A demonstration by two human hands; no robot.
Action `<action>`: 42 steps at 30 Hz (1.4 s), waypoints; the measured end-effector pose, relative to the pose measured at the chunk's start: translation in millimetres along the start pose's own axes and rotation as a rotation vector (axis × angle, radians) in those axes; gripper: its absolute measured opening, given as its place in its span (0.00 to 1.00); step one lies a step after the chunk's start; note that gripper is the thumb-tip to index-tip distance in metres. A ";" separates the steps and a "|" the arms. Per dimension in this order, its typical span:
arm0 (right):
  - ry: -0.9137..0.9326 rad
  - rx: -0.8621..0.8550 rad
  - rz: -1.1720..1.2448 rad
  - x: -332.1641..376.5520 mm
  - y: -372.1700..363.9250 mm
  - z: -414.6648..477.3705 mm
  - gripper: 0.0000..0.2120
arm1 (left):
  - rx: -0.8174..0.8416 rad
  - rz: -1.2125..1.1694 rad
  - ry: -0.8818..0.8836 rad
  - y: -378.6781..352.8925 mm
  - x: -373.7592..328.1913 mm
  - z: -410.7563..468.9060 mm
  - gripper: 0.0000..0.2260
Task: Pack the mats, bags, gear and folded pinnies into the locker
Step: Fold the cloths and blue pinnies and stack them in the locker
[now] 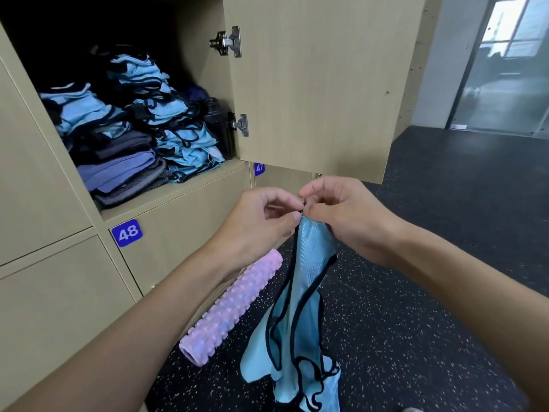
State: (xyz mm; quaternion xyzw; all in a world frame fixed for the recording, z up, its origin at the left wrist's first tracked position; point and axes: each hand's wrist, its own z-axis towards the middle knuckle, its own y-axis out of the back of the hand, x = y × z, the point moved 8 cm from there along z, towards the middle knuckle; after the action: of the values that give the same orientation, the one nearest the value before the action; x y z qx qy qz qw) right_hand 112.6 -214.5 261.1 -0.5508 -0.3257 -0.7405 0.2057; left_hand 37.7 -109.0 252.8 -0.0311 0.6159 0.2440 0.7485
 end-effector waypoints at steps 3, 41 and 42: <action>-0.015 0.009 0.054 -0.4 1.8 0.3 0.14 | 0.018 -0.007 0.034 0.7 3.1 -1.2 0.11; 0.259 -0.195 -0.324 42.6 26.5 -12.4 0.09 | -0.180 0.000 -0.118 27.1 -27.4 -6.7 0.02; 0.272 -0.168 -0.357 44.5 24.8 -12.2 0.06 | -0.203 0.013 -0.151 29.7 -32.9 -6.0 0.03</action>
State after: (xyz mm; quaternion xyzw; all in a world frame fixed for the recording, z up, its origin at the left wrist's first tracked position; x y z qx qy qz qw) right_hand 106.9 -238.2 307.5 -0.3946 -0.3243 -0.8571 0.0668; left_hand 16.2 -95.8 289.7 -0.0841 0.5300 0.3115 0.7842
